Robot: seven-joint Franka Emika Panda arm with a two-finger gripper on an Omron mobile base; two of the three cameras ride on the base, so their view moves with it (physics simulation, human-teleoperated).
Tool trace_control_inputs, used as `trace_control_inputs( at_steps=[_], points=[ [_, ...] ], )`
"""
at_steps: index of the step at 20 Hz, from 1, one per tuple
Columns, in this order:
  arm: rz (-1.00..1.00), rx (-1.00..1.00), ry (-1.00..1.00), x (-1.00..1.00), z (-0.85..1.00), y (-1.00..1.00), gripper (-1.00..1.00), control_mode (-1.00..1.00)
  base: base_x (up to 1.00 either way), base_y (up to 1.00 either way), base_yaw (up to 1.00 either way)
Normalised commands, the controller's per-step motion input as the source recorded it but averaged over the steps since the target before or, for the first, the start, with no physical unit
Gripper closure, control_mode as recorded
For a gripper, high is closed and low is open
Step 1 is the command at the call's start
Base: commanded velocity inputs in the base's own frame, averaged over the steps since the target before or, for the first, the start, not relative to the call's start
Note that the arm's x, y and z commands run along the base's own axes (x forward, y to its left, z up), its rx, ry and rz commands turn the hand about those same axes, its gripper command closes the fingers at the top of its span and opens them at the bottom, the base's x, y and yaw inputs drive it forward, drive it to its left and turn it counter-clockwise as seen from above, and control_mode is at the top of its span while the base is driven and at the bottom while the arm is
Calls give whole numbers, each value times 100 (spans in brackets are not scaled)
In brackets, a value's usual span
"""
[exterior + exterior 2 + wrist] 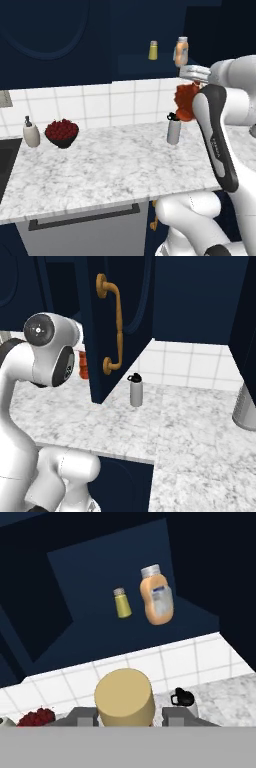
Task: Put the shaker and condiment bottle from the counter next to their counterparts in the cabinet.
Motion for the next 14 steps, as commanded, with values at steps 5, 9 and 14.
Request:
trace_control_inputs(
  at_steps=[5, 9, 14],
  points=[
    [0, -1, 0, 12, 46, 17, 100, -100, 0, 0, 0],
    [-1, -2, 0, 65, 14, 31, 100, -100, 0, 0, 0],
    [-9, -2, 0, 84, 15, 22, 100, -100, 0, 0, 0]
  ],
)
